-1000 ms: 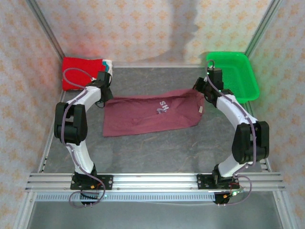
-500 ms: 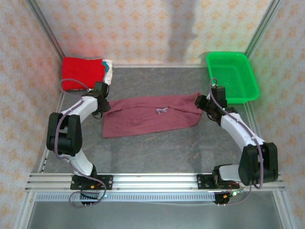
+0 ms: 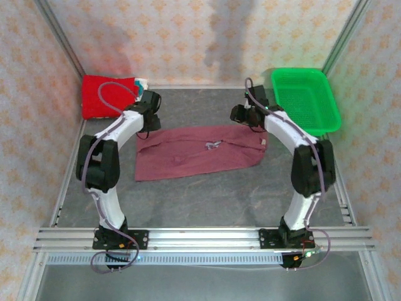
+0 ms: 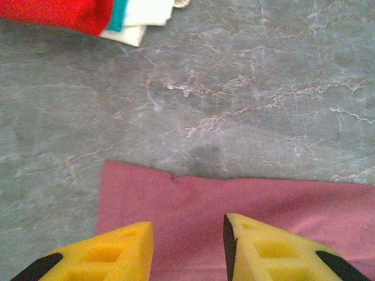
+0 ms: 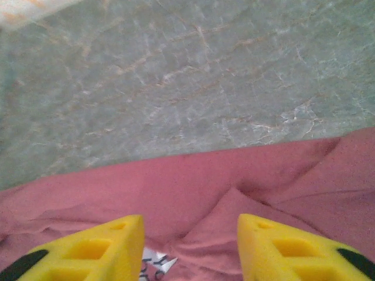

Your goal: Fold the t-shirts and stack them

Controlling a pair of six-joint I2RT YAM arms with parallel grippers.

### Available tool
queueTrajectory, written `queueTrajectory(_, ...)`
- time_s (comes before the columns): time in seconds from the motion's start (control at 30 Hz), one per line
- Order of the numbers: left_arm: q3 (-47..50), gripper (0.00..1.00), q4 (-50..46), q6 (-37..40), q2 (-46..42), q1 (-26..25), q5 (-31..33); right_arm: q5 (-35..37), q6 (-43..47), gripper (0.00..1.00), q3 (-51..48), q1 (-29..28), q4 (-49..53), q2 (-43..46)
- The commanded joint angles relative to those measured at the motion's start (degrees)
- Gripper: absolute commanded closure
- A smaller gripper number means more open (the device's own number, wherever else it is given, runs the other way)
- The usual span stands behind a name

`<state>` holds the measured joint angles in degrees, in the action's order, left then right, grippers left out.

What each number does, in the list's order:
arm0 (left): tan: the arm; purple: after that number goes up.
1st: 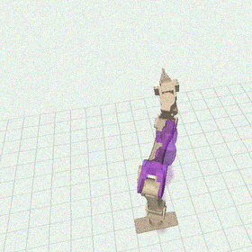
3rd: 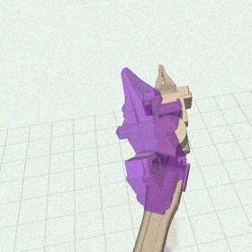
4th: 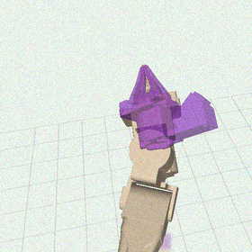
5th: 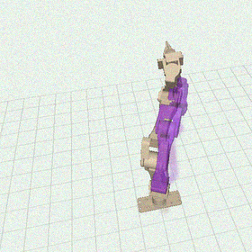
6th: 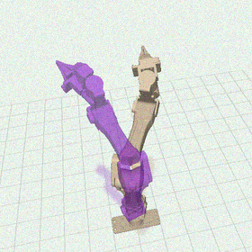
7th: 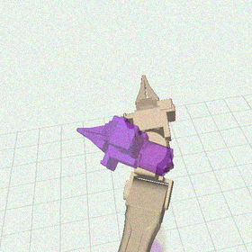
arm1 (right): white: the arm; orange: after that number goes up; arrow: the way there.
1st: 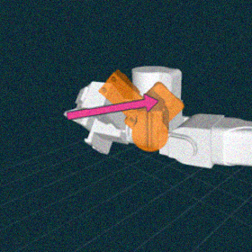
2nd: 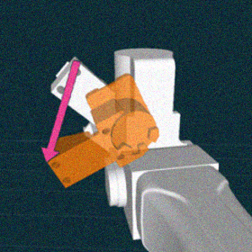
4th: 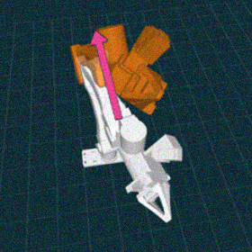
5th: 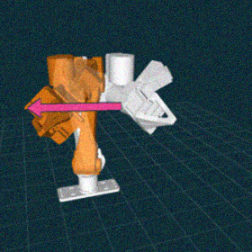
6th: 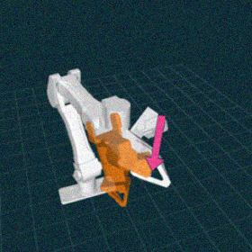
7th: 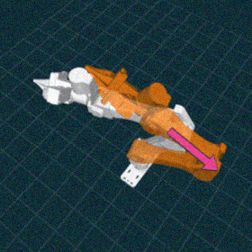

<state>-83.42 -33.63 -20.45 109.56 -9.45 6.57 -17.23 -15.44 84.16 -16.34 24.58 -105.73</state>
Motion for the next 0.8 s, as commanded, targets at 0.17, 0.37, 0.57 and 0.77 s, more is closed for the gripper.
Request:
queueTrajectory(0.17, 1.56, 0.65, -5.56, -1.22, 2.97, 1.49, 2.30, 6.01, -0.04, 0.49, 14.72, -0.52, 14.23, -14.85)
queueTrajectory(0.37, 4.98, 0.68, -5.55, -0.31, 2.37, 2.14, 3.64, 7.98, -0.07, 0.49, 20.02, -1.20, 17.54, -21.08)
queueTrajectory(0.57, 6.80, 0.69, -7.24, -0.89, 2.55, 2.73, 4.37, 8.78, -0.38, 0.69, 21.03, -1.60, 17.34, -21.81)
queueTrajectory(0.77, 8.18, 0.69, -6.63, -1.47, 2.63, 2.91, 4.06, 9.90, -0.49, 0.94, 18.70, -2.14, 16.41, -18.60)
